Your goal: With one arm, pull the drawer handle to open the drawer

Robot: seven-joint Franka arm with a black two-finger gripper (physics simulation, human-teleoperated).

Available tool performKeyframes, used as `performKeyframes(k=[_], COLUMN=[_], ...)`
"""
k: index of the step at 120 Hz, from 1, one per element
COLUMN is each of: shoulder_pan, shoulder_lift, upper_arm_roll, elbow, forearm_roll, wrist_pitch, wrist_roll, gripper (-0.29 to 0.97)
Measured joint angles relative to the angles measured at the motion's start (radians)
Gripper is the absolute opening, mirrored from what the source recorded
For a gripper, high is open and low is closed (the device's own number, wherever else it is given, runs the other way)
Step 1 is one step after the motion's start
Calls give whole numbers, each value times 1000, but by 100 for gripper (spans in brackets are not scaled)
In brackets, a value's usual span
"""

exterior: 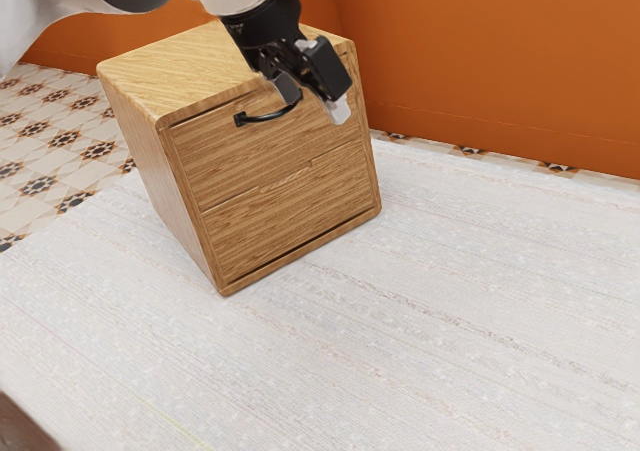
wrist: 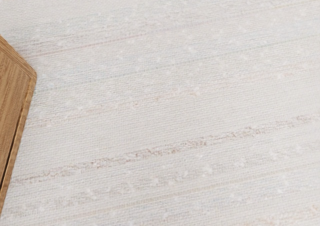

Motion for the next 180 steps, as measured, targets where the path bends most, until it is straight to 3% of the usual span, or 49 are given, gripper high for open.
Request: performKeyframes(k=[28,66,84,98,119,135,180], shoulder_pan=[9,144,158,157,147,136,190], shoulder_lift=[59,108,103,89,87,95,172], upper_arm_roll=[0,3,8,14,11,-8,-28], elbow=[3,-11,-20,-20,-22,-14,53], forearm_roll=[-5,-39,-26,-14,113,157,108], wrist_pitch=[85,202,226,224,193,140,108], wrist_roll=[30,121,185,227,276,294,265], gripper=[68,68,68,68,68,67,66])
